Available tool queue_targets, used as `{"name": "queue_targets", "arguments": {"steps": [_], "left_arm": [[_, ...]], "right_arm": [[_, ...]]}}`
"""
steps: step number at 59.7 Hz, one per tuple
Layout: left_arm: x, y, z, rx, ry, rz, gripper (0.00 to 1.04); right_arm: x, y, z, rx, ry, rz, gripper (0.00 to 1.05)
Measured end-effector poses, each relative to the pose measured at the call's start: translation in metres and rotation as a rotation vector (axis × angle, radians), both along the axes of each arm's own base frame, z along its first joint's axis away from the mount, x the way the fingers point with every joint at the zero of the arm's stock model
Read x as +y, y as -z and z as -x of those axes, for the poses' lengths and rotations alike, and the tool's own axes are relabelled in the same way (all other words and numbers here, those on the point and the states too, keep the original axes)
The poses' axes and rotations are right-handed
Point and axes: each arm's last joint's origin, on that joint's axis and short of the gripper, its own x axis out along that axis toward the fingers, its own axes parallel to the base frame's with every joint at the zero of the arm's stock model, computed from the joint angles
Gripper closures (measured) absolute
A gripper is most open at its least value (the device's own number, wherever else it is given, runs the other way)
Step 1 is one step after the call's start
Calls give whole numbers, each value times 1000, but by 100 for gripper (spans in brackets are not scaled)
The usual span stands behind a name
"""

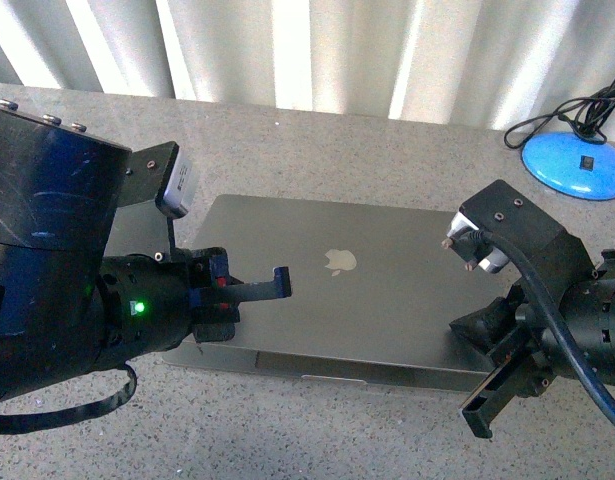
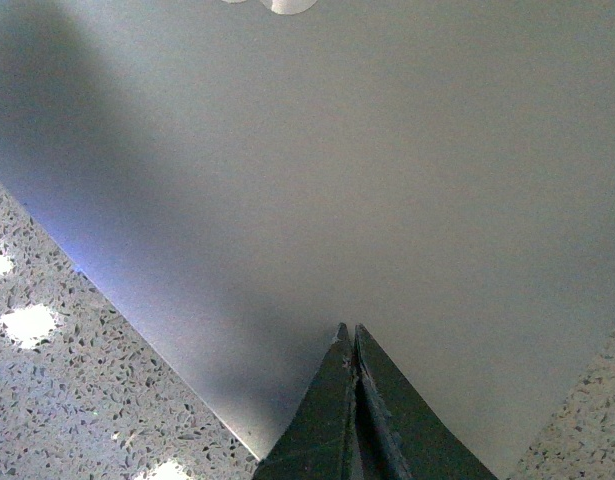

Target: Close laptop

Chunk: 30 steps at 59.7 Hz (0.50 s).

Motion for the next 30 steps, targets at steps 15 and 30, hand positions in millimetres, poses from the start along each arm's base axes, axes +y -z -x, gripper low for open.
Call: {"name": "queue_targets", "arguments": {"steps": [15, 30], "left_arm": [[2, 3, 3, 8, -8, 9, 101], [0, 8, 5, 22, -17, 29, 101]], "right_arm": [[1, 3, 2, 9, 0, 1, 104], [0, 5, 3, 14, 2, 2, 104]]}}
